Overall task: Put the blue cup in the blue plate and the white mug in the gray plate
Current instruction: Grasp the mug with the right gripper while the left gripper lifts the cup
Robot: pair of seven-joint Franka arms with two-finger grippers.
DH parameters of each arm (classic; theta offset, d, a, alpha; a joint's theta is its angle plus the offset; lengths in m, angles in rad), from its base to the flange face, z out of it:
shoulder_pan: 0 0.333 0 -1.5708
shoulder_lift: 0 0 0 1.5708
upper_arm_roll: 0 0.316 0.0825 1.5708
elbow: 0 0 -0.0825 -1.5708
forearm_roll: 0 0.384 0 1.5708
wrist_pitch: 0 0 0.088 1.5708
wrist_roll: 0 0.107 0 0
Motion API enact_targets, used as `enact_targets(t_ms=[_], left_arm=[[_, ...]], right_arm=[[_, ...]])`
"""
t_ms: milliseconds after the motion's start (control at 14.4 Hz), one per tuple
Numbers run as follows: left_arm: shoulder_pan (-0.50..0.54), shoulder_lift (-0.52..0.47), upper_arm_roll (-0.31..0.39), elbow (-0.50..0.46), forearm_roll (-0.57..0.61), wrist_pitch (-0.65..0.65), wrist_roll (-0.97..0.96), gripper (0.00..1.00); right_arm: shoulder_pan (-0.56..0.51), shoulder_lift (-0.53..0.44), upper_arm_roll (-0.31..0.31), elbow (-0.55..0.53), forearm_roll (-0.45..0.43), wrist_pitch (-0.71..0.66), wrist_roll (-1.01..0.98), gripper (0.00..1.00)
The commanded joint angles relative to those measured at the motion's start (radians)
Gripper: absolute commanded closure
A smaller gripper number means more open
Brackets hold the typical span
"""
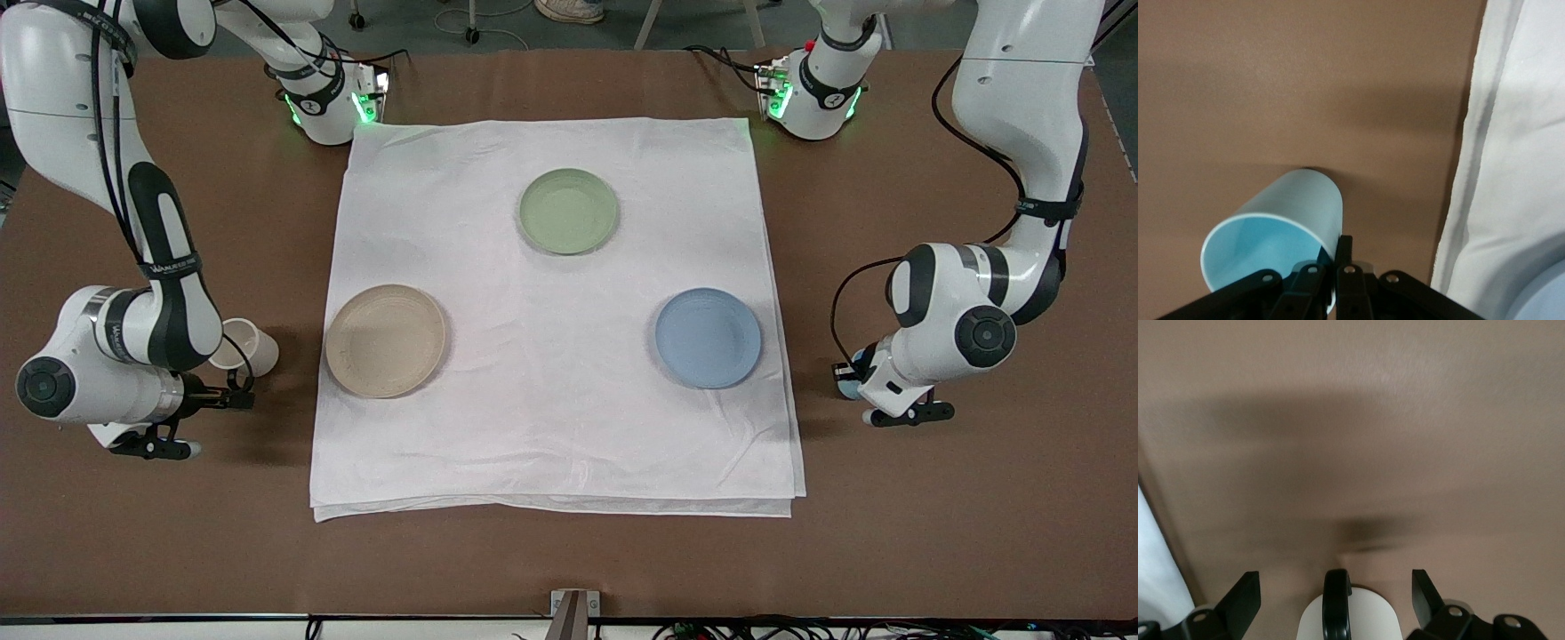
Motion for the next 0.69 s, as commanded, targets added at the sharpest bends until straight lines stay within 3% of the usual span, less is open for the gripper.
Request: enact_targets(t_ms=[0, 208, 347, 624], left_arm=[[-0.004, -0.018, 0.003, 0.014, 0.029, -0.026, -0.028, 1.0], [-0.045, -0.084, -0.005, 0.035, 0.029, -0.15, -0.07, 1.0], [-0.108, -0.09, -0.01, 0.08, 0.029, -0.23, -0.17, 1.0], [-0.277, -0.074, -0.016, 0.123, 0.017, -0.244, -0.414, 1.0]], right_arm=[[-0.009, -0.013, 0.007, -0.039, 0.002, 0.012, -0.019, 0.0], [-0.012, -0.013, 0.007, -0.06, 0.001, 0.011, -0.063, 0.03], [-0.015, -0.012, 0.007, -0.06, 0.002, 0.005, -0.119, 0.15], [-0.013, -0.01, 0.007, -0.067, 0.002, -0.011, -0.117, 0.34]])
